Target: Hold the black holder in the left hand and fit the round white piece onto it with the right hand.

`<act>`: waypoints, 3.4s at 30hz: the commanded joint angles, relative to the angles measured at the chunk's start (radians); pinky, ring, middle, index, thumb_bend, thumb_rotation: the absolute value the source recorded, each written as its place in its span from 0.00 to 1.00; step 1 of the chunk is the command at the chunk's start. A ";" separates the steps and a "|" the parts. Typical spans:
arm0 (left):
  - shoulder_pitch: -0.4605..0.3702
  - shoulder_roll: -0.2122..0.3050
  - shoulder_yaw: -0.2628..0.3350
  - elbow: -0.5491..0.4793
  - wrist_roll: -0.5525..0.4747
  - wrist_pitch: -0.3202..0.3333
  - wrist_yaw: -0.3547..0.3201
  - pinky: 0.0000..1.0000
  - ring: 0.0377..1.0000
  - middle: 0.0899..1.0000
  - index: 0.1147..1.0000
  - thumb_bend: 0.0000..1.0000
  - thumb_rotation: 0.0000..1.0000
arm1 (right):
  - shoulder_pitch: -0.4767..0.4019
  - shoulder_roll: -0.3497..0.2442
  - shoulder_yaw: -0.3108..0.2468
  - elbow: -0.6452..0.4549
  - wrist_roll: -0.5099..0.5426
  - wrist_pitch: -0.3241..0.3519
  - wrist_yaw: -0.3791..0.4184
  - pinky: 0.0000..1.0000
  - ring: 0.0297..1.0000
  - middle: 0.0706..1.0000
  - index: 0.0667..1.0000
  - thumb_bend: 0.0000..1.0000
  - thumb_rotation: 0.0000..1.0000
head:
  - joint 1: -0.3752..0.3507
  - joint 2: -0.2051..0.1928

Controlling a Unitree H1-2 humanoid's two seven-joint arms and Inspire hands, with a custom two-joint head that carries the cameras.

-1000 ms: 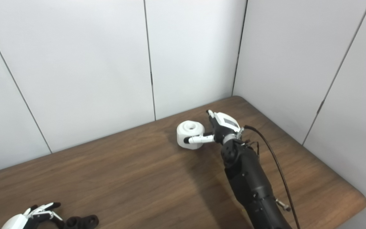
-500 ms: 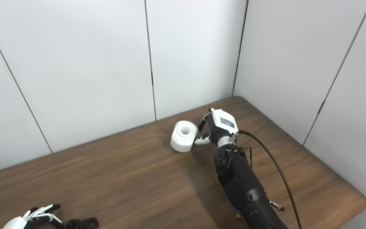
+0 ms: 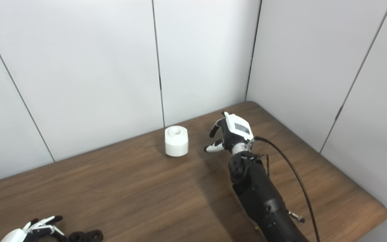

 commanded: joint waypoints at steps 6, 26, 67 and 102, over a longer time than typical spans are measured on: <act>-0.012 0.015 0.004 0.003 0.003 0.010 -0.012 1.00 0.88 0.86 0.42 0.52 0.04 | -0.037 -0.040 0.002 -0.035 -0.008 0.003 -0.015 0.87 1.00 0.96 0.45 0.51 0.15 | 0.010 -0.005; -0.027 0.003 -0.003 0.014 0.000 0.016 -0.028 1.00 0.89 0.86 0.42 0.52 0.04 | -0.055 0.058 -0.167 -0.096 -0.095 0.004 0.277 1.00 1.00 1.00 1.00 1.00 0.54 | 0.047 -0.036; -0.028 -0.021 -0.020 0.035 0.019 0.030 -0.013 1.00 0.87 0.85 0.41 0.52 0.04 | -0.184 0.251 -0.101 0.093 0.018 0.003 -0.004 1.00 1.00 1.00 1.00 1.00 0.64 | 0.138 -0.110; -0.016 -0.018 -0.012 0.029 0.004 0.040 -0.002 1.00 0.87 0.85 0.41 0.52 0.04 | -0.196 0.210 0.079 0.237 0.111 0.002 -0.369 0.87 1.00 0.98 0.44 0.52 0.13 | 0.153 -0.100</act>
